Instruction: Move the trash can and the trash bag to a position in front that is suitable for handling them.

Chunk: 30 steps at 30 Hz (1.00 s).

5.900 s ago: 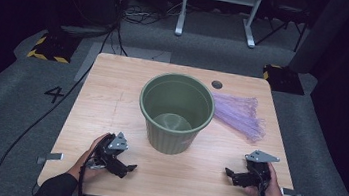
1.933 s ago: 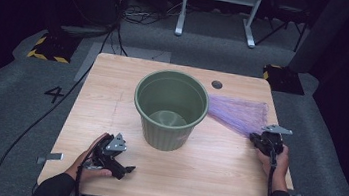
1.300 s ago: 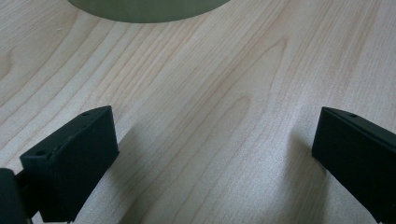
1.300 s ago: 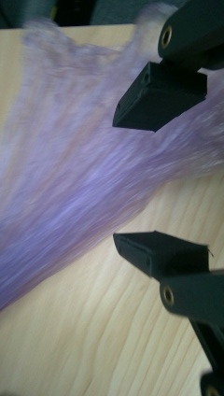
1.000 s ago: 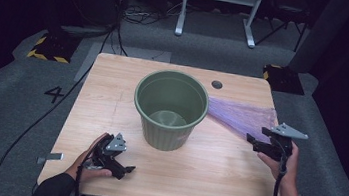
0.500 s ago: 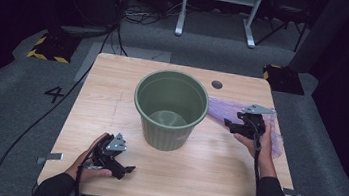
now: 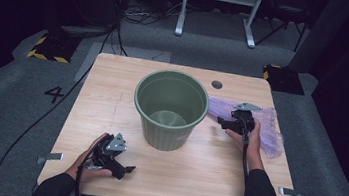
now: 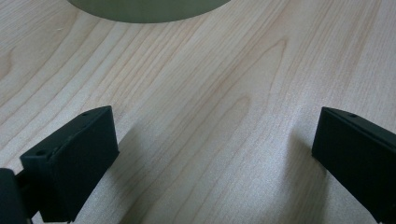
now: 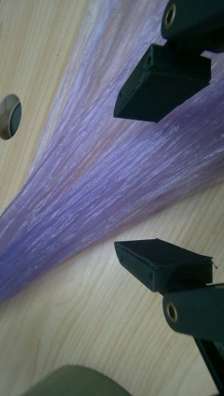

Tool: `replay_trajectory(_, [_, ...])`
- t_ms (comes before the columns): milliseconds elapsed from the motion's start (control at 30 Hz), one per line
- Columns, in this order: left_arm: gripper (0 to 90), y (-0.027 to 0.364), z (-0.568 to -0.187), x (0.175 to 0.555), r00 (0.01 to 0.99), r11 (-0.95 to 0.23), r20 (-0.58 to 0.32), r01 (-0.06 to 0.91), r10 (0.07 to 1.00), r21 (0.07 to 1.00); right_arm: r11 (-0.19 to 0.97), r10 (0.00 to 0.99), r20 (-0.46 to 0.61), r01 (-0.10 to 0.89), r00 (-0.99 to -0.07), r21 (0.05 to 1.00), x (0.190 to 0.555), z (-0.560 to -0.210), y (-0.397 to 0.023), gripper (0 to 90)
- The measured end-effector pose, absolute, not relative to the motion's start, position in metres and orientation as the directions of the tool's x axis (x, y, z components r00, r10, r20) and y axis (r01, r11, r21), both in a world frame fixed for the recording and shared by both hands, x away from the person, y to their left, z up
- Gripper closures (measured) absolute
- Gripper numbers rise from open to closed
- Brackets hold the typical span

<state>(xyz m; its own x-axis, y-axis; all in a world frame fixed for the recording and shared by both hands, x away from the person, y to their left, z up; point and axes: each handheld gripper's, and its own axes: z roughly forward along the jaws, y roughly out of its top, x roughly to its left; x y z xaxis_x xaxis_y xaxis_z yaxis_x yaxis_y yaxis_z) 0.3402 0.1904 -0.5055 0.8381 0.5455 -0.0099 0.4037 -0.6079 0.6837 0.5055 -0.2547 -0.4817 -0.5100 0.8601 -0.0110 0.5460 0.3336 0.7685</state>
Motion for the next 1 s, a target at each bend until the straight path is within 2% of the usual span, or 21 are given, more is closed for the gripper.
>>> replay_trajectory(267, [0.0,0.190,-0.506,0.340,0.838,-0.607,-0.010,0.404,0.546,0.684,0.317,0.886,-0.006,0.596,-0.464,0.738,0.512,-0.498,-0.253,44.3])
replay_trajectory(333, [0.0,0.190,-0.505,0.340,0.838,-0.608,-0.010,0.404,0.546,0.684,0.304,0.888,0.006,0.597,-0.460,0.742,0.511,-0.499,-0.254,45.5])
replay_trajectory(433, [0.0,0.190,-0.505,0.340,0.838,-0.608,-0.010,0.404,0.546,0.684,0.302,0.890,0.001,0.592,-0.455,0.747,0.511,-0.499,-0.257,52.9])
replay_trajectory(500, [0.0,0.190,-0.505,0.340,0.838,-0.608,-0.010,0.404,0.545,0.684,0.294,0.890,0.010,0.588,-0.457,0.754,0.509,-0.499,-0.262,63.9])
replay_trajectory(567, [0.0,0.190,-0.506,0.340,0.838,-0.607,-0.010,0.404,0.546,0.684,0.289,0.889,0.016,0.587,-0.458,0.757,0.509,-0.499,-0.264,66.4])
replay_trajectory(600, [0.0,0.190,-0.506,0.340,0.838,-0.607,-0.010,0.404,0.546,0.684,0.283,0.890,0.021,0.589,-0.455,0.757,0.508,-0.499,-0.268,71.6])
replay_trajectory(1000, [0.0,0.190,-0.506,0.340,0.837,-0.607,-0.010,0.405,0.547,0.684,0.284,0.884,0.024,0.578,-0.466,0.765,0.489,-0.501,-0.281,86.8])
